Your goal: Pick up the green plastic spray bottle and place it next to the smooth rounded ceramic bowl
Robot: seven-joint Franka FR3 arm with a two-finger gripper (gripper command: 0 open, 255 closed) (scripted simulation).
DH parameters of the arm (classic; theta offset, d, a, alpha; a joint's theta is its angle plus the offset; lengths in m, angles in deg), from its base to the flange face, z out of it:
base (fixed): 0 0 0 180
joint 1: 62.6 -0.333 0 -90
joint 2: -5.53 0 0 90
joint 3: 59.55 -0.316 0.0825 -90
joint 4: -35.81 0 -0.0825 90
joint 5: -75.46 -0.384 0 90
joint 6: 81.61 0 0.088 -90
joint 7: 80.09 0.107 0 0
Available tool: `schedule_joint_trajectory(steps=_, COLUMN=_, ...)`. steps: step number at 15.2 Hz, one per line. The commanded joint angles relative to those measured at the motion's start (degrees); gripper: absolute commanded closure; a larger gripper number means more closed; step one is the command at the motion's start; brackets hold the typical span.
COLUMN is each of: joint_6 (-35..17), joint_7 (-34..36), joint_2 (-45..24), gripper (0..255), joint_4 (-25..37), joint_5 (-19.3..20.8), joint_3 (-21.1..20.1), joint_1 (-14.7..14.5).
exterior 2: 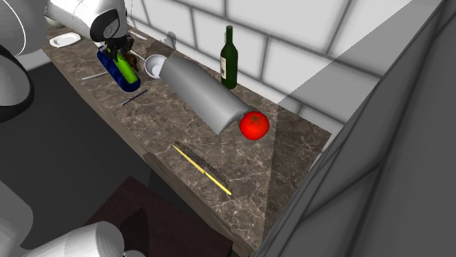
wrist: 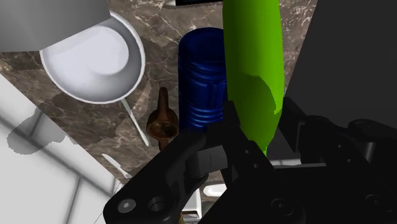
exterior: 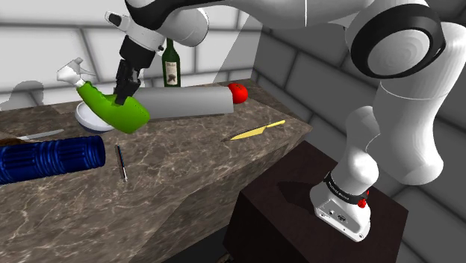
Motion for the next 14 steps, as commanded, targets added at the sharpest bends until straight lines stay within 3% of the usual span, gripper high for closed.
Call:
schedule_joint_trajectory(steps=1, joint_6=-1.1, joint_7=-0.9, joint_2=-0.5, gripper=255, joint_4=-0.8, joint_5=-0.8, joint_3=-0.3, joint_1=0.2)
schedule_joint_trajectory(steps=14, joint_6=-7.2, joint_7=-6.6, joint_2=-4.4, gripper=255, joint_4=-4.4, joint_5=-5.9, joint_3=-2.8, joint_1=1.3)
